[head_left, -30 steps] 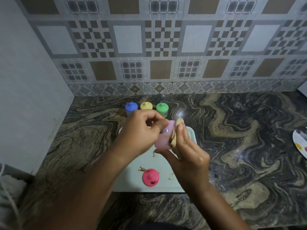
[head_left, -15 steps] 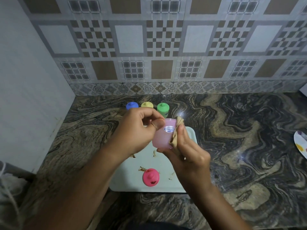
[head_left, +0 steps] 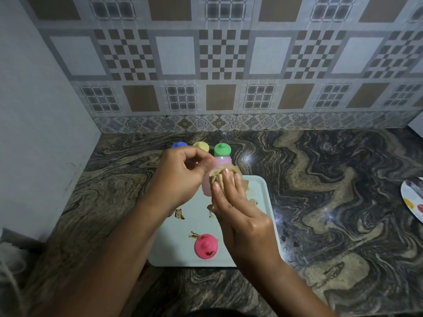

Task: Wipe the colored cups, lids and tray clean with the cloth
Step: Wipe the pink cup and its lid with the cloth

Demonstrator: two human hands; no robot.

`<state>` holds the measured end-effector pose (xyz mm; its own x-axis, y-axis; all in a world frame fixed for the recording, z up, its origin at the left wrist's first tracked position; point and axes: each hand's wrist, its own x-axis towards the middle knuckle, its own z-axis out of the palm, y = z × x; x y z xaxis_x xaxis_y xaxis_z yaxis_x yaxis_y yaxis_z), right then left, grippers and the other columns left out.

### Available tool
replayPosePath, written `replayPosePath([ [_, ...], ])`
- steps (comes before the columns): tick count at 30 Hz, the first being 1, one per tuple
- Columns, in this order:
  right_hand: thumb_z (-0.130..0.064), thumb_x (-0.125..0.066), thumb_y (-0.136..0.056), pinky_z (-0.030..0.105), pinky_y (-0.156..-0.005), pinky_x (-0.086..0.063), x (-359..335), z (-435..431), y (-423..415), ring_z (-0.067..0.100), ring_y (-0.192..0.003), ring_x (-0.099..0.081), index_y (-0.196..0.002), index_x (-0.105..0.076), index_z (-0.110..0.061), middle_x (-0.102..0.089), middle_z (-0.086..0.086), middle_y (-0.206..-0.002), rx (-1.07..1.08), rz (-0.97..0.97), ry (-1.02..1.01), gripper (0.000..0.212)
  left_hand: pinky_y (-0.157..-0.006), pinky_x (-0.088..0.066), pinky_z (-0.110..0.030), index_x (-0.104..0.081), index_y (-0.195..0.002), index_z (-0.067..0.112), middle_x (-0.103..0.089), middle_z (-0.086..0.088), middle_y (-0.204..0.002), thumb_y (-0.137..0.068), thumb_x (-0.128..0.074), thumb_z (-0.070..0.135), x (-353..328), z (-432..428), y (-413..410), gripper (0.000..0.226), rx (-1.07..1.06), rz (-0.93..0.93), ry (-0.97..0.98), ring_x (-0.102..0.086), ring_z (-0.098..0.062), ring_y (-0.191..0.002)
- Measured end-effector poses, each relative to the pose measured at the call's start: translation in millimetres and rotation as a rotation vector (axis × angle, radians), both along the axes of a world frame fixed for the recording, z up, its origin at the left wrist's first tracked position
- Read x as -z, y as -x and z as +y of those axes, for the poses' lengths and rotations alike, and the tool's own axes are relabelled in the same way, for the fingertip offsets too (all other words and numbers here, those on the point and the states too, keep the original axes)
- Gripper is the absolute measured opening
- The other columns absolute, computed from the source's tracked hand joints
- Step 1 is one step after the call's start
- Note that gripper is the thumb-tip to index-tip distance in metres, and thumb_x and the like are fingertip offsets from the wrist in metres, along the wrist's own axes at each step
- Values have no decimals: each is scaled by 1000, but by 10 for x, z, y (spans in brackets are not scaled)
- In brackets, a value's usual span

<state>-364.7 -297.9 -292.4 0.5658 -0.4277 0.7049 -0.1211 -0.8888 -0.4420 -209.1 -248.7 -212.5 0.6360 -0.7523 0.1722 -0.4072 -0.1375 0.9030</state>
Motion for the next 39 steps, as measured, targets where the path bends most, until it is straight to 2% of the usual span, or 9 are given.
replayPosePath([
  [5, -17, -57, -102, 33, -114, -42, 232, 7, 86, 27, -140, -47, -137, -60, -8, -54, 11, -147, -88, 29, -69, 37, -72, -55, -32, -71, -78, 33, -75, -1, -83, -89, -72, 17, 47, -38, -129, 20, -33, -43, 12, -67, -22, -78],
  [7, -18, -56, -103, 38, -106, -51, 308, -2, 117, 23, -140, -48, -139, -58, -8, -56, 10, -146, -116, 27, -154, 38, -75, -56, -31, -72, -81, 32, -75, 6, -86, -89, -72, 18, 100, -54, -176, 16, -45, -60, 22, -68, -15, -80],
  [11, -2, -70, -87, 19, -108, -43, 331, -103, 130, 12, -133, -53, -129, -65, 0, -61, 1, -135, -53, -62, -276, 41, -76, -54, -21, -74, -85, 27, -72, 16, -88, -86, -75, 16, 247, -113, -228, 11, -28, -67, 32, -66, -2, -79],
  [15, -13, -69, -88, 9, -105, -39, 338, -261, 162, -8, -130, -48, -127, -66, -3, -57, -12, -133, 4, -70, -541, 41, -76, -42, -4, -76, -86, 21, -61, 16, -90, -82, -78, 14, 450, -202, -243, 8, -31, -155, 21, -60, 2, -86],
  [21, -14, -71, -93, 7, -90, -50, 476, -603, 31, 12, -121, -64, -127, -68, -7, -69, 7, -126, 125, -59, -713, 35, -70, -43, -7, -78, -90, 14, -66, -3, -92, -84, -77, 16, 790, -386, -258, 7, -28, -234, -42, -59, -4, -75],
  [25, -28, -63, -93, 44, -95, -58, 653, -915, -125, 18, -120, -65, -128, -67, -6, -70, 11, -126, 146, -39, -581, 42, -74, -48, -26, -79, -92, 11, -68, -9, -90, -85, -74, 15, 973, -586, -248, 10, 19, -300, -127, -61, -19, -80],
  [29, -27, -51, -97, 36, -97, -54, 738, -1231, -235, 31, -118, -66, -127, -65, 0, -66, 22, -130, 212, 129, -198, 43, -67, -39, -27, -79, -85, 8, -69, -15, -82, -86, -70, 13, 1145, -869, -252, 10, 68, -357, -206, -59, -24, -77],
  [36, -15, -57, -93, 46, -93, -58, 889, -1780, -318, 38, -116, -66, -124, -67, 3, -64, 28, -129, 273, 182, -263, 37, -72, -33, -22, -77, -82, 5, -68, -19, -87, -85, -63, 11, 1375, -1458, -207, 16, 109, -365, -312, -61, -31, -86],
  [39, -18, -56, -94, 39, -96, -56, 890, -1982, -357, 34, -116, -67, -123, -68, 2, -65, 24, -129, 273, 190, -322, 37, -68, -35, -21, -77, -86, 7, -68, -16, -88, -87, -62, 17, 1475, -1740, -160, 18, 108, -361, -348, -64, -30, -81],
])
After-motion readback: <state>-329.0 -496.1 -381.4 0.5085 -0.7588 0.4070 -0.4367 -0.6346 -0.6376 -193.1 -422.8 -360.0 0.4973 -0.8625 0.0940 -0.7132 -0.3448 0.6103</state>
